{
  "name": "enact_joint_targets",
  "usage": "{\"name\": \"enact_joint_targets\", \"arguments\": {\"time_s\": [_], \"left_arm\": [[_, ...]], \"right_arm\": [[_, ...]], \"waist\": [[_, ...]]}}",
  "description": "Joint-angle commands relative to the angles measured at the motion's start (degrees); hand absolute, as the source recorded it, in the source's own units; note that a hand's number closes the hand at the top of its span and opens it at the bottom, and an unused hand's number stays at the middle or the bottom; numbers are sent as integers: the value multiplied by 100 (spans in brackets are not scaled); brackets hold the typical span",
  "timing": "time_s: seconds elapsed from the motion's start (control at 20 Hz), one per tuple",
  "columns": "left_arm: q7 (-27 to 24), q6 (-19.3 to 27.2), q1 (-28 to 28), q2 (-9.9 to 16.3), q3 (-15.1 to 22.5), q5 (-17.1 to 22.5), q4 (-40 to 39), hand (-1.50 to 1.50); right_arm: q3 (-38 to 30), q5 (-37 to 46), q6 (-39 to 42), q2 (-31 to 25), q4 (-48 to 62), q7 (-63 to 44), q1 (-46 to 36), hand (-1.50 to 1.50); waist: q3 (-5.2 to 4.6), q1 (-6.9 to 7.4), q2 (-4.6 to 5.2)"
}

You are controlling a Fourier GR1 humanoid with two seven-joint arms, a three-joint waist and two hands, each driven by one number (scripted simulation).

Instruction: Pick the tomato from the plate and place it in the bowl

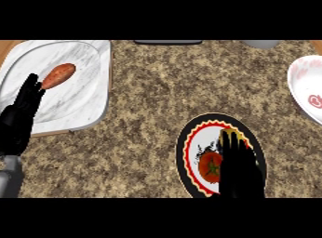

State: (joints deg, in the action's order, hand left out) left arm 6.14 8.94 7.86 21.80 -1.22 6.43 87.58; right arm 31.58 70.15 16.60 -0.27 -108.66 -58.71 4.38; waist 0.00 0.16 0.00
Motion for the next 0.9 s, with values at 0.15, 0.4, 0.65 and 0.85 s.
{"name": "enact_joint_targets", "arguments": {"time_s": [0.15, 0.4, 0.65, 0.85], "left_arm": [[8, -94, -31, -198, -179, -147, 4, 0], [-193, -214, -261, -268, -212, -306, 47, 0], [-30, -65, 31, -492, -168, -531, 11, 0], [-327, -325, 93, -419, -373, -412, -328, 0]], "right_arm": [[-146, -175, -363, 26, 396, -239, -54, -150], [27, 125, -847, 26, 704, -177, 165, -150], [-341, -30, -865, 26, 892, -104, -47, -150], [-653, -825, -877, 26, 1657, 193, -561, 150]], "waist": [[1, -17, -2], [0, -16, -3], [0, -24, -1], [0, -10, 12]]}}
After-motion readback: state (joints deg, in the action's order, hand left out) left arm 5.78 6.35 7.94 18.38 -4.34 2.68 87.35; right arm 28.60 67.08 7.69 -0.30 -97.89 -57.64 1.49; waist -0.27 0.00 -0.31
